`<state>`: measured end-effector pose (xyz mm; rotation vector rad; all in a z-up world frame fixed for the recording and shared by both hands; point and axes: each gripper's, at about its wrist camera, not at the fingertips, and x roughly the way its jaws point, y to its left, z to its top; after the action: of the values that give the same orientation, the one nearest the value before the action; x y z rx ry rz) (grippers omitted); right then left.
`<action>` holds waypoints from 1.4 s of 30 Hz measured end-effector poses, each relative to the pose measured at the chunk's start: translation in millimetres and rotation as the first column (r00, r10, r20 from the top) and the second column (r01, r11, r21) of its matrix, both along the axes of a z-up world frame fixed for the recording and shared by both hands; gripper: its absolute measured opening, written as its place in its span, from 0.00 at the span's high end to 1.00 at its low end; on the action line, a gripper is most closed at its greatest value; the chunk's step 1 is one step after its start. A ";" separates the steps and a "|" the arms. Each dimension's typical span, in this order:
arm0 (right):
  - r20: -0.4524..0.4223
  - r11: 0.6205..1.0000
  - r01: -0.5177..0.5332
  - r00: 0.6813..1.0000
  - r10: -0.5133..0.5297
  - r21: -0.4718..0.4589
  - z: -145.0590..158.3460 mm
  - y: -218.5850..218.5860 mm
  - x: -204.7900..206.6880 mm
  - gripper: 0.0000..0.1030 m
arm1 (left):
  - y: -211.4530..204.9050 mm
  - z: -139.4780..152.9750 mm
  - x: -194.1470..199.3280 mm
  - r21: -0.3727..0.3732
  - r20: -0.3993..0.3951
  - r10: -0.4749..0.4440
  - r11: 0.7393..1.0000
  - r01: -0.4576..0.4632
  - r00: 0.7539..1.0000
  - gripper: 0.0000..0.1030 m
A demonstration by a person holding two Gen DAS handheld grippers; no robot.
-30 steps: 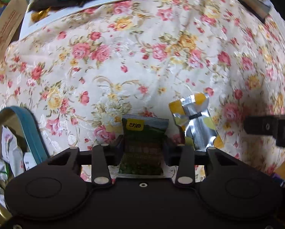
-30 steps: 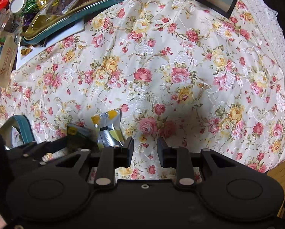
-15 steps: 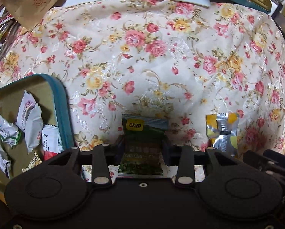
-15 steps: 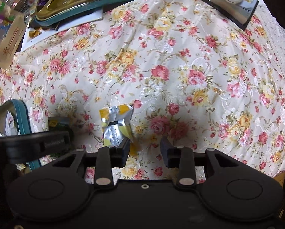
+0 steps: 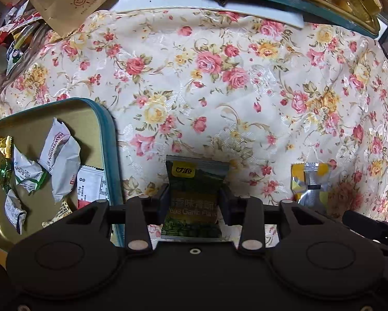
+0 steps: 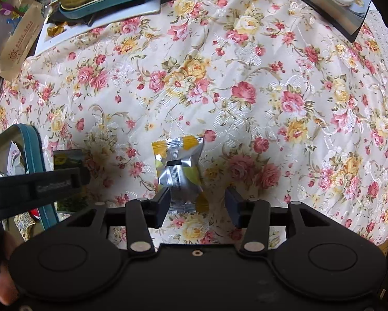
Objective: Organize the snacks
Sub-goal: 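Lift both held packets off the cloth toward the gold tray, then drop the green garlic packet into the gold tray with the left gripper while the right gripper carries its packet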
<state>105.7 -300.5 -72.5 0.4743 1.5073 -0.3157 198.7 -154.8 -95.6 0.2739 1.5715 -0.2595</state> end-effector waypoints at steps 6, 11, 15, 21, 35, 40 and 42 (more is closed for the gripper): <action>-0.023 1.000 -0.018 1.000 0.018 -0.009 -10.9 6.7 5.9 0.51 | 7.6 5.0 1.1 0.002 0.007 0.010 1.000 -0.010 1.000 0.54; -0.044 1.000 -0.026 0.999 0.026 -0.005 -23.3 13.6 11.7 0.50 | 16.0 10.2 5.9 -0.007 0.011 0.027 1.000 -0.027 1.000 0.54; -0.056 1.000 -0.019 0.998 0.020 0.012 -29.6 16.6 13.0 0.49 | 24.9 14.3 11.4 -0.021 0.014 0.039 0.999 -0.039 0.999 0.54; -0.054 0.998 -0.053 0.997 0.052 -0.023 -35.9 32.1 19.2 0.49 | 41.8 27.5 13.1 -0.038 0.019 0.055 0.998 -0.054 0.998 0.54; 0.006 0.992 -0.071 0.997 0.072 -0.100 -8.6 55.8 29.0 0.87 | 74.2 77.1 16.7 -0.112 0.065 0.142 0.985 -0.134 0.988 0.54; 0.034 0.996 -0.062 0.997 0.064 -0.063 13.9 53.9 33.0 0.90 | 96.2 92.6 14.1 -0.121 0.118 0.198 0.975 -0.184 0.973 0.54; 0.059 0.997 -0.064 0.996 0.067 -0.053 22.1 51.9 32.5 0.84 | 105.1 94.6 12.9 -0.118 0.134 0.223 0.971 -0.208 0.966 0.54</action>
<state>138.2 -248.6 -50.4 0.3896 1.4492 -0.2852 211.6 -49.7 -1.0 0.0388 1.4241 -0.1466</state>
